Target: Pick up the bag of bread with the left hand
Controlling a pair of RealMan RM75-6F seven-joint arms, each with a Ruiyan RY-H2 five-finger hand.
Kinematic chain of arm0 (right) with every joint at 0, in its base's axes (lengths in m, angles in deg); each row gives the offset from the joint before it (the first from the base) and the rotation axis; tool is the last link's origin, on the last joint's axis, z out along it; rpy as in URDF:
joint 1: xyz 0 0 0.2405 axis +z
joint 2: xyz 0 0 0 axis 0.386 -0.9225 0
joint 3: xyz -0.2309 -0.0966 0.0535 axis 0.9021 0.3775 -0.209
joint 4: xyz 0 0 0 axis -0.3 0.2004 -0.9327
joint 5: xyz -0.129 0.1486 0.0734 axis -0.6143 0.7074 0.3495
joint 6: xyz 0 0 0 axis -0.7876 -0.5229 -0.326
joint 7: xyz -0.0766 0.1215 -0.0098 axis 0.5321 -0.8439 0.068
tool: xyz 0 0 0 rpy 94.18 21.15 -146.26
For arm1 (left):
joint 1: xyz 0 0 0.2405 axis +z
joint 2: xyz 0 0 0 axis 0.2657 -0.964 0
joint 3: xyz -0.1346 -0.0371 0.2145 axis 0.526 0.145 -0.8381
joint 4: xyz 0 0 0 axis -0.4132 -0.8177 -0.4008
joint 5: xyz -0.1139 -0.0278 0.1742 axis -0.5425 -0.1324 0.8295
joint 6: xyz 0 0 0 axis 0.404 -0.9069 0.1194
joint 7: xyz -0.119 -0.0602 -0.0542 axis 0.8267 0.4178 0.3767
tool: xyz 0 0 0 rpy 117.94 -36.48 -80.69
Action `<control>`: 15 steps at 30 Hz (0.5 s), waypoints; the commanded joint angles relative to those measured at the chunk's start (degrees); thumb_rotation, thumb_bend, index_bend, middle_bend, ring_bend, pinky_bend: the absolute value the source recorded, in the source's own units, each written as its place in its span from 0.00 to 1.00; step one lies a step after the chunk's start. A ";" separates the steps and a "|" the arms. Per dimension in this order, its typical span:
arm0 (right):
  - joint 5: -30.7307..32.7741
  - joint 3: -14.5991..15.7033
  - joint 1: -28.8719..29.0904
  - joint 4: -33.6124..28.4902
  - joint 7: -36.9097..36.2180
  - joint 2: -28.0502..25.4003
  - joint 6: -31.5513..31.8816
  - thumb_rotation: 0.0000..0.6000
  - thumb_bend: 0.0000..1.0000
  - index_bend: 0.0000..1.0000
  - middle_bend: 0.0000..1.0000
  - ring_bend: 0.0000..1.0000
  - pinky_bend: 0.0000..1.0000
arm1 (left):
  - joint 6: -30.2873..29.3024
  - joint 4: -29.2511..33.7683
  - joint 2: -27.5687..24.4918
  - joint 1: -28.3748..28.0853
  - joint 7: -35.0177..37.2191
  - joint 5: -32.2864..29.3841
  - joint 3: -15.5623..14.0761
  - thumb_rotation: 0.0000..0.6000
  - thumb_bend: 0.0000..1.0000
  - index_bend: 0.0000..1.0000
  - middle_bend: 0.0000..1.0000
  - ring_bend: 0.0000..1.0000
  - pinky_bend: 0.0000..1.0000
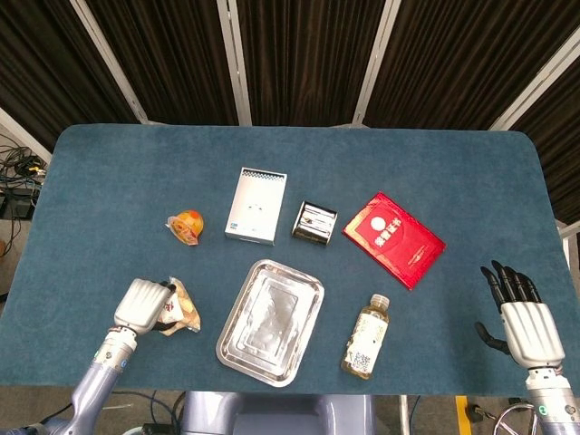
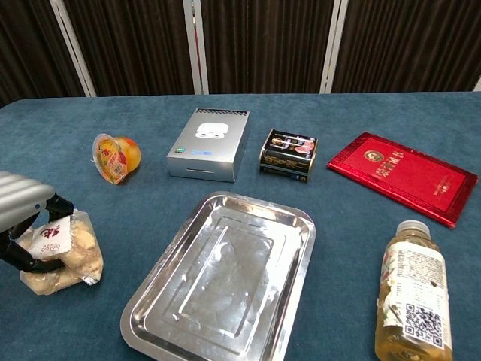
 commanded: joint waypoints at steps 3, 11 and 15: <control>0.00 0.04 -0.01 -0.06 0.28 0.07 -0.03 1.00 0.30 0.00 0.00 0.00 0.09 | -5.24 7.09 -5.79 1.26 6.68 6.22 0.73 1.00 0.33 0.62 0.67 0.63 0.67; -0.06 0.08 0.07 -0.18 1.09 0.32 -0.15 1.00 0.30 0.00 0.00 0.00 0.09 | -5.37 19.12 -7.35 -2.32 8.55 12.27 3.68 1.00 0.30 0.54 0.59 0.56 0.59; 0.15 -0.07 0.05 -0.01 0.47 0.17 -0.13 1.00 0.30 0.00 0.00 0.00 0.09 | -2.24 20.83 -2.73 -5.54 3.65 10.10 4.56 1.00 0.26 0.47 0.41 0.39 0.46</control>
